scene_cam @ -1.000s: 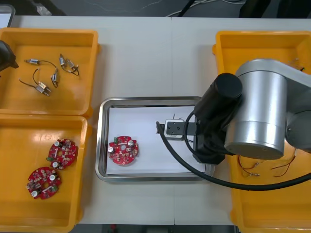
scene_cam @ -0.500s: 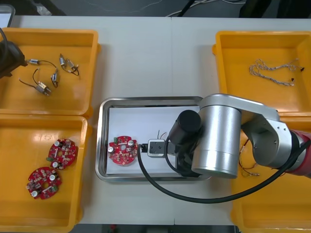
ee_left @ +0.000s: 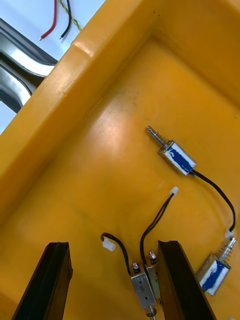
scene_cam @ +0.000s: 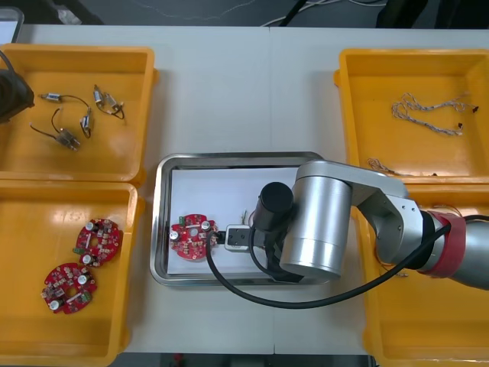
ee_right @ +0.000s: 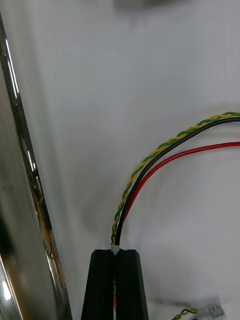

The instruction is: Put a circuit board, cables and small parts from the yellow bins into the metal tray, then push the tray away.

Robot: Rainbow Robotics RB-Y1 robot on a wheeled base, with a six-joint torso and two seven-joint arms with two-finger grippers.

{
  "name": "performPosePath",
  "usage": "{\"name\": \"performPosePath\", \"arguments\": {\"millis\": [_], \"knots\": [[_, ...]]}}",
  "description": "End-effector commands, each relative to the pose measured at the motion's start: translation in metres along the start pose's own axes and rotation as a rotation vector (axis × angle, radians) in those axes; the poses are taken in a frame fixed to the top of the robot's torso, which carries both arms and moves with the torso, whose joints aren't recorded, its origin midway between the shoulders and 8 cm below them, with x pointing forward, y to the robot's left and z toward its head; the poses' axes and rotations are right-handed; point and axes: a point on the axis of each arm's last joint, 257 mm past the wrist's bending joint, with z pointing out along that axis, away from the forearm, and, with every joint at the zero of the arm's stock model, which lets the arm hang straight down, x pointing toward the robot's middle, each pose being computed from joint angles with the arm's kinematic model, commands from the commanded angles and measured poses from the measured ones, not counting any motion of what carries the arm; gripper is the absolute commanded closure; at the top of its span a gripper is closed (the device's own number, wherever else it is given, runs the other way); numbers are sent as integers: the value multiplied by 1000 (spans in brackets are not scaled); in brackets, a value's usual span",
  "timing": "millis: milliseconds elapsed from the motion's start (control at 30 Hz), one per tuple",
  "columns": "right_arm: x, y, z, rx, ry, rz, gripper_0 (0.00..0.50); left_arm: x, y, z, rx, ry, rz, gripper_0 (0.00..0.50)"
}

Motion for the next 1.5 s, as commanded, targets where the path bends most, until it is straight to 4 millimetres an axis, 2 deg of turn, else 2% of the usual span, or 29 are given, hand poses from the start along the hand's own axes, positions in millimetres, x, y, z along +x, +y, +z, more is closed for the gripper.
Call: {"name": "performPosePath", "arguments": {"millis": [33, 167, 233, 267, 300, 333, 367, 400, 433, 600, 700, 767, 833, 867, 900, 933, 967, 1000, 1033, 1200, 1367, 1500], "knots": [[-24, 0, -5, 17, -38, -42, 500, -13, -20, -1, 23, -38, -19, 0], [-22, -3, -5, 26, -35, -28, 490, -7, -25, 10, 34, -37, -13, 0], [-20, -7, -5, 40, -31, -23, 300, -6, -25, 14, 32, -40, -10, 0], [-20, -8, -5, 43, -30, -21, 255, -4, -25, 15, 31, -37, -7, 0], [-20, -9, -5, 48, -31, -20, 178, -5, -25, 16, 28, -41, -5, 0], [-20, -11, -6, 54, -29, -18, 178, -4, -23, 17, 26, -42, -4, 0], [-20, -12, -6, 57, -30, -17, 85, -3, -24, 18, 26, -41, -2, 0], [-20, -14, -6, 59, -31, -14, 62, -3, -23, 18, 24, -39, -3, 0], [-20, -16, -8, 61, -31, -8, 0, -3, -23, 19, 24, -41, 0, 11], [-20, -22, -15, 52, -41, 14, 0, 4, -28, 23, 26, -34, 7, 28], [-20, -24, -21, 45, -48, 26, 0, 8, -30, 24, 26, -30, 11, 70], [-19, -27, -28, 45, -46, 35, 0, 10, -30, 26, 17, -33, 21, 143], [-19, -29, -32, 46, -45, 39, 0, 12, -30, 27, 12, -33, 25, 184], [-17, -30, -39, 36, -39, 53, 0, 14, -31, 28, 7, -32, 31, 265], [-17, -31, -42, 34, -39, 57, 0, 14, -30, 28, 6, -33, 29, 291], [-16, -34, -49, 28, -40, 74, 0, 15, -31, 28, 3, -33, 35, 368], [-16, -34, -49, 28, -40, 74, 0, 15, -31, 28, 3, -33, 35, 368], [-15, -38, -59, 24, -47, 94, 0, 17, -30, 30, -1, -27, 34, 465], [-15, -39, -62, 24, -48, 98, 0, 17, -28, 30, -2, -28, 32, 488], [-8, -51, -91, -2, -68, 227, 0, 20, -31, 30, 6, -20, 32, 500], [13, -65, -118, 8, -52, 442, 0, 20, -33, 29, 15, -14, 23, 500], [31, -74, -130, 24, -26, 583, 0, 18, -32, 19, 11, 2, 10, 500]]}}
